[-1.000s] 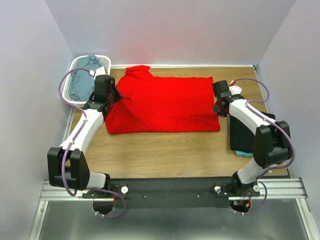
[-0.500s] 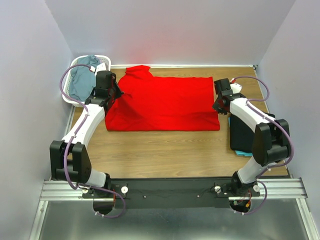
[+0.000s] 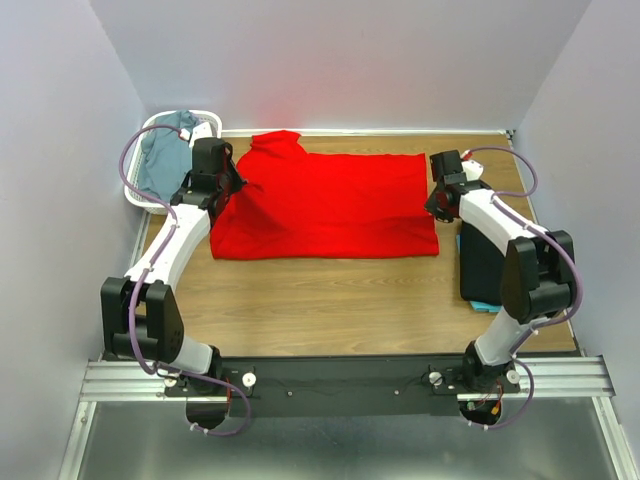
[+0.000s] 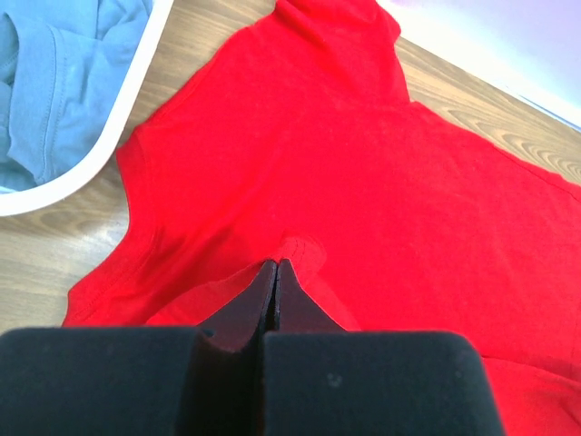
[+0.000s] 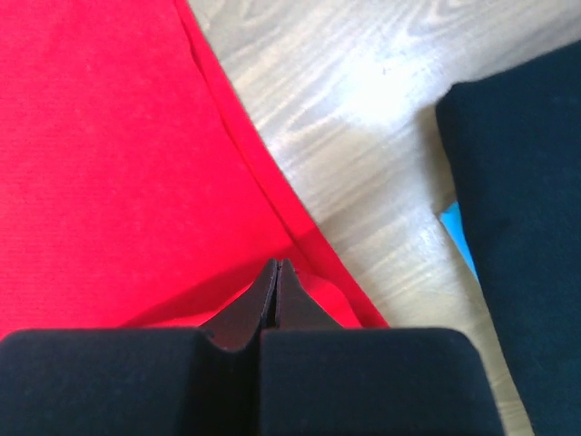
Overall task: Fold and stack the t-shirts
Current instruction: Fold the tshirt
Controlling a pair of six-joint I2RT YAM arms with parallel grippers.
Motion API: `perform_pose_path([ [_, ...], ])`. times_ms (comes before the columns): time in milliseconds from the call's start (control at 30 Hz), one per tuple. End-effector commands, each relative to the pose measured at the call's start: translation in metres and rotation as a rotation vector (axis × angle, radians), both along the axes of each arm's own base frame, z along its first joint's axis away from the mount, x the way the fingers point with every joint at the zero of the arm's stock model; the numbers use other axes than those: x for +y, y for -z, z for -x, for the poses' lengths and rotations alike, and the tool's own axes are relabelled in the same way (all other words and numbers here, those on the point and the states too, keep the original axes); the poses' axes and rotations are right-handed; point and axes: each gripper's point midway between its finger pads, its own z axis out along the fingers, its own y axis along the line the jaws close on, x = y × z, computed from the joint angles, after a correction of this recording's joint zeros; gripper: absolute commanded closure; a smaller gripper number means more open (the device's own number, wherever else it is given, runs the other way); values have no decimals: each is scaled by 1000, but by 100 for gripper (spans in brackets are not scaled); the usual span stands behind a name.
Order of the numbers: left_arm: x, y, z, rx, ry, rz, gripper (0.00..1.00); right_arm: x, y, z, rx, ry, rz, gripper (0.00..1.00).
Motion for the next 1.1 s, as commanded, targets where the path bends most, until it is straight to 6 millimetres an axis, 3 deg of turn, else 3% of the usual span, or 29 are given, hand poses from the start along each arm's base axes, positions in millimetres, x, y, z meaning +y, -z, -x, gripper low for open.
perform_pose_path([
  [0, 9, -8, -6, -14, -30, -32, 100, 3, -5, -15, -24, -16, -19, 100],
  [233, 9, -9, -9, -22, -31, -24, 100, 7, 0, -22, -19, -26, -25, 100],
  [1067, 8, 14, -24, 13, -29, -26, 100, 9, 18, -31, 4, -24, -26, 100],
])
